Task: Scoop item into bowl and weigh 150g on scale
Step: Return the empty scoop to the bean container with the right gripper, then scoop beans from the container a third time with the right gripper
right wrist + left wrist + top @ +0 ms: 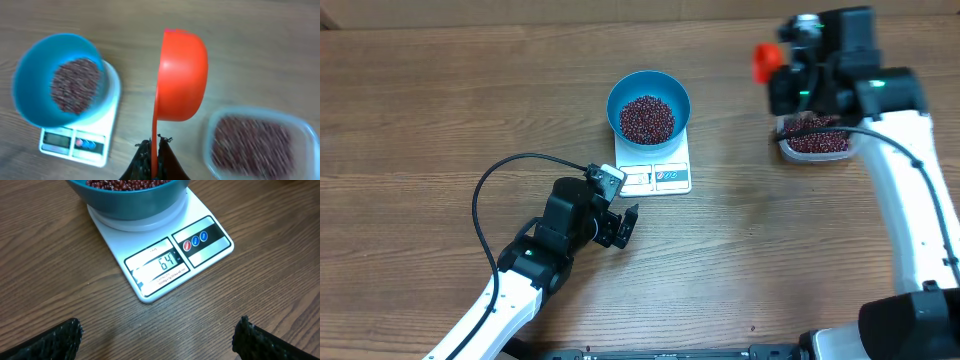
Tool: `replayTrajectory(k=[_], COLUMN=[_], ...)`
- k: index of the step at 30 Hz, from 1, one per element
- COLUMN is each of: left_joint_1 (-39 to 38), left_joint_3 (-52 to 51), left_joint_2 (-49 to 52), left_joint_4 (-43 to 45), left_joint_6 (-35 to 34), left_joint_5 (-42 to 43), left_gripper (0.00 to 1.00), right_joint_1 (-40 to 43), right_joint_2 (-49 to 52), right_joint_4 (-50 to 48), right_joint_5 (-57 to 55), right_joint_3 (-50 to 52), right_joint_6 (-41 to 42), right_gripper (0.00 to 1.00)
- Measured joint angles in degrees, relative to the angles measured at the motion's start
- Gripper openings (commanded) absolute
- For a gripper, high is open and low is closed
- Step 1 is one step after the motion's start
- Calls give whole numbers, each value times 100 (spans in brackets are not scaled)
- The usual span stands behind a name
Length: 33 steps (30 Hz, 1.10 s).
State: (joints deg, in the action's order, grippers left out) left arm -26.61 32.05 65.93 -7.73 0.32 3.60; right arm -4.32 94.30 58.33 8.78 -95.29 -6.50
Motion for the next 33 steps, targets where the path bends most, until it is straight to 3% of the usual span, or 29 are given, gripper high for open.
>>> replayTrajectory(k=[10,23,33], left_joint_1=[0,0,0], left_joint_3=[0,0,0], left_joint_2=[0,0,0], left_joint_4=[0,2,2], left_joint_6=[0,0,0], left_joint_5=[0,0,0], left_gripper=[100,100,100], right_joint_1=[1316,1381,1381], right_joint_2=[-11,11,557], right_joint_4=[463,-636,-1078], right_joint_5=[-35,-1141,-1635], right_joint_3=[131,1727,1902], right_joint_6=[28,33,-400], right_gripper=[4,4,4])
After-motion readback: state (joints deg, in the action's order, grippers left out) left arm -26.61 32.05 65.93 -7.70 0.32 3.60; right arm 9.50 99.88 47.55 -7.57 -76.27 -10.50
